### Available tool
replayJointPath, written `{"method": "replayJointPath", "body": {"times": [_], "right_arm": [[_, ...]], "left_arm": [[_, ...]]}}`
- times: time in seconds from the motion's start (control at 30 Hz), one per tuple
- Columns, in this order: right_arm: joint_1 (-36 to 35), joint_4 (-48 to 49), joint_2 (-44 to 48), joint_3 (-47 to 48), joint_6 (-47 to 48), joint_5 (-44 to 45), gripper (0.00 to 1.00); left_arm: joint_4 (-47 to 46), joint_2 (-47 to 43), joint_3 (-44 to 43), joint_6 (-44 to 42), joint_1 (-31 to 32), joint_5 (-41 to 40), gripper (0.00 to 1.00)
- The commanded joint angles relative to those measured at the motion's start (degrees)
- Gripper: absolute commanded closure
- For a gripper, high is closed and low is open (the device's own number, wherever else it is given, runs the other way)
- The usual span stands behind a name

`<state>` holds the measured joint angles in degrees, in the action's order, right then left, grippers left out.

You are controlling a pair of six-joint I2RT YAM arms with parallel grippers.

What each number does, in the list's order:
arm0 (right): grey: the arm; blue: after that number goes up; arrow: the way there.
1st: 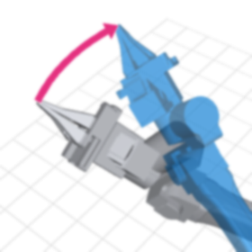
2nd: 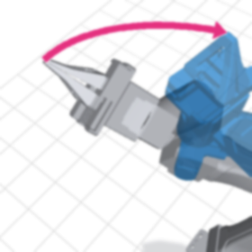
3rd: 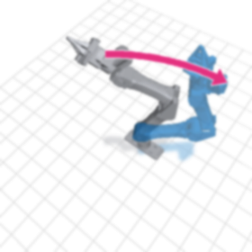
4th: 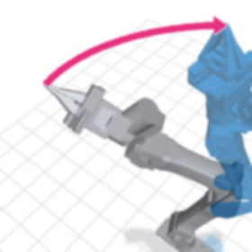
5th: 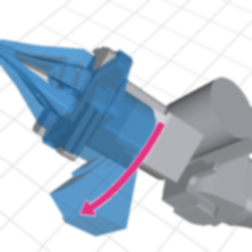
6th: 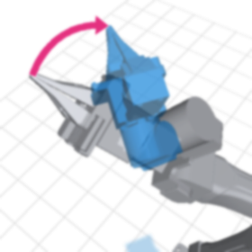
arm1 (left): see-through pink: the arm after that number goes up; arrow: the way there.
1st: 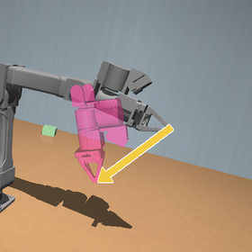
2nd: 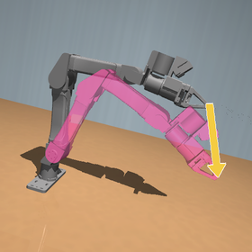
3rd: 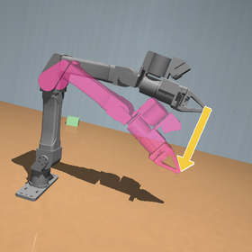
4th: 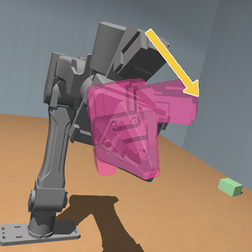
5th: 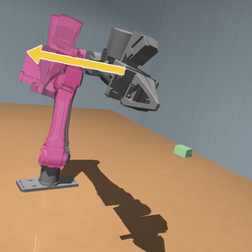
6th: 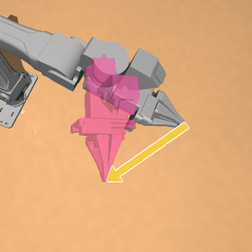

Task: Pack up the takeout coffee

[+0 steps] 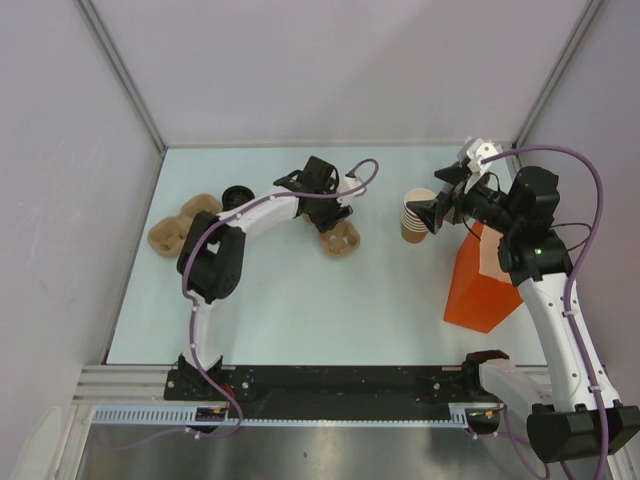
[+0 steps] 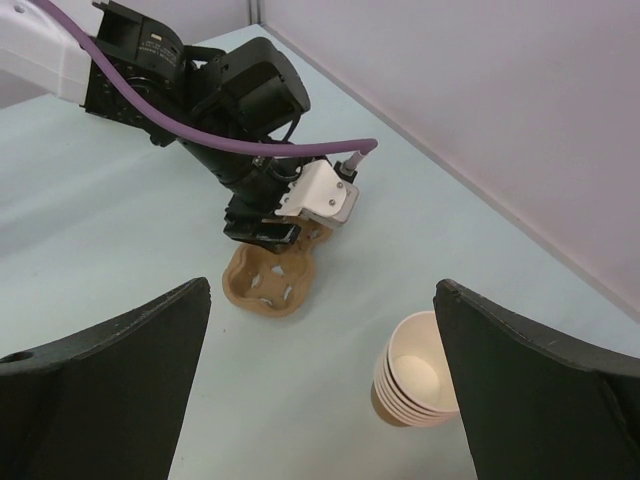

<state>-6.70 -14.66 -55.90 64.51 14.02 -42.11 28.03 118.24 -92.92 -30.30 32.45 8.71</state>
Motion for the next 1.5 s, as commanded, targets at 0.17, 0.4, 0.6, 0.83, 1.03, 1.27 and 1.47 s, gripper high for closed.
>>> {"method": "replayJointPath", "body": {"times": [0.17,0.4,0.6,0.83,1.03,1.27,1.47], "right_arm": [[-0.33,1.82,1.14,-0.17,0.57,-0.78,0.00],[-0.25,1.74,1.14,-0.17,0.74,-0.70,0.00],[-0.42,1.74,0.97,-0.17,0.83,-0.61,0.00],[-0.51,1.74,0.88,-0.17,0.83,-0.52,0.00],[-0.86,1.56,0.79,-0.17,1.10,-0.34,0.00],[-0.77,1.65,0.79,-0.17,0.92,-0.43,0.00],[-0.51,1.74,0.97,-0.17,0.83,-0.61,0.00]], "left_arm": [[2.55,3.14,-2.00,-2.13,-0.10,0.96,0.33],[2.29,4.55,-3.05,-2.30,-0.01,0.34,0.35],[4.13,6.30,-5.16,-3.71,-0.01,1.83,0.42],[6.07,6.05,-6.65,-6.25,-0.10,4.21,0.62],[8.78,2.45,-6.04,-10.29,0.07,9.57,0.61],[6.00,-4.84,5.88,-19.42,4.89,7.55,0.57],[1.50,-10.91,15.65,-23.92,10.17,6.05,0.55]]}}
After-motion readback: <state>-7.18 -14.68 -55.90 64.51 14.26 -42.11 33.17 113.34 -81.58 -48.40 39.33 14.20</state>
